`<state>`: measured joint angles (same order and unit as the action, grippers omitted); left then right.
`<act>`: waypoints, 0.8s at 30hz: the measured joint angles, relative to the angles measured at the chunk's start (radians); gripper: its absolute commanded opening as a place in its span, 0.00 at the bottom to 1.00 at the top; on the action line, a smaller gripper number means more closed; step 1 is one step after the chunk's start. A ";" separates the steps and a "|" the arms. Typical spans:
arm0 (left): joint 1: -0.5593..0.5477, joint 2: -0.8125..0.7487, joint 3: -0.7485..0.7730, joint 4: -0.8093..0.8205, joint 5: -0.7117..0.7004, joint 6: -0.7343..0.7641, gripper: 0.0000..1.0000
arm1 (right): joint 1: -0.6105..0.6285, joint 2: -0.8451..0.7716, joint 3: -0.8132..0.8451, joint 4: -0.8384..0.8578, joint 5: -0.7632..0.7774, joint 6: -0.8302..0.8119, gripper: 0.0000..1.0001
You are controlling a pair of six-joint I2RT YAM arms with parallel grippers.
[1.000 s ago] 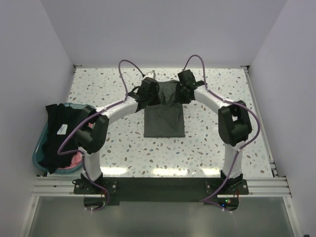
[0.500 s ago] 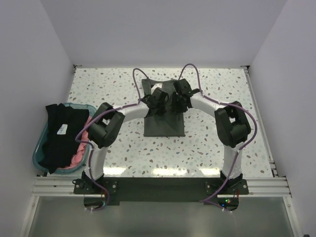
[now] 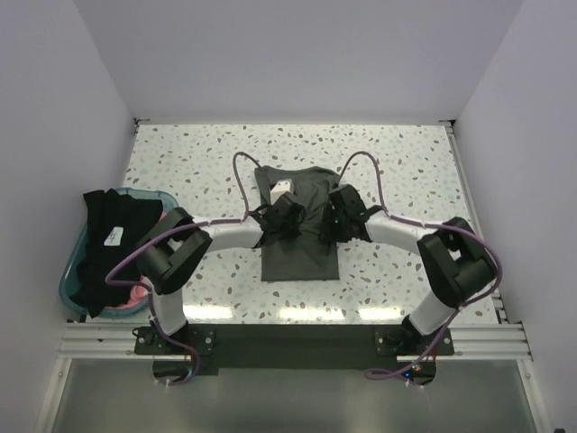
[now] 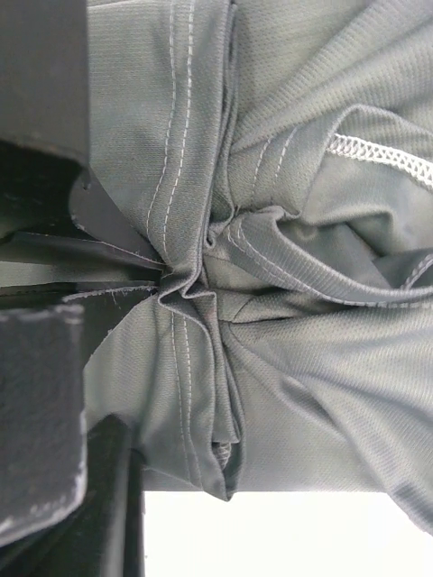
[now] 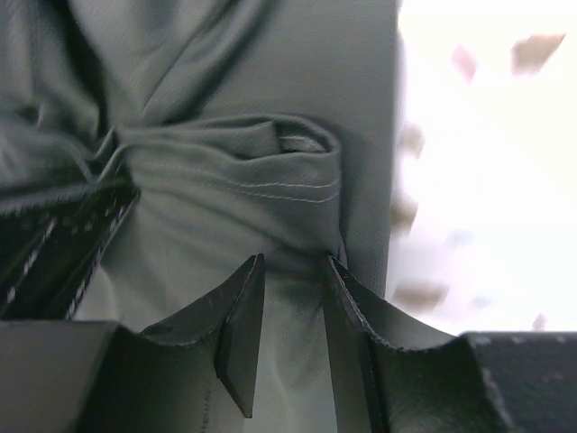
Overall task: Fold and stack the t-shirts
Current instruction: Fold the tshirt
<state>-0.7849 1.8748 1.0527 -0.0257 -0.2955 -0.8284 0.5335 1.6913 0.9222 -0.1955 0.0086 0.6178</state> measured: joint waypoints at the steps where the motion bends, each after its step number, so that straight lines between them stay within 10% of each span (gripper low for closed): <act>1: -0.012 -0.020 -0.021 -0.006 0.003 -0.002 0.15 | 0.019 -0.034 -0.035 0.003 0.000 0.008 0.36; 11: -0.081 -0.240 -0.121 -0.164 0.038 0.002 0.44 | 0.142 -0.225 -0.096 -0.161 0.055 0.043 0.48; 24: 0.223 -0.322 0.066 -0.201 0.053 0.056 0.43 | 0.077 0.197 0.591 -0.250 0.163 -0.044 0.46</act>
<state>-0.5617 1.5528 1.1191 -0.2272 -0.2428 -0.7723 0.6106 1.8881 1.5135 -0.4454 0.1719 0.5739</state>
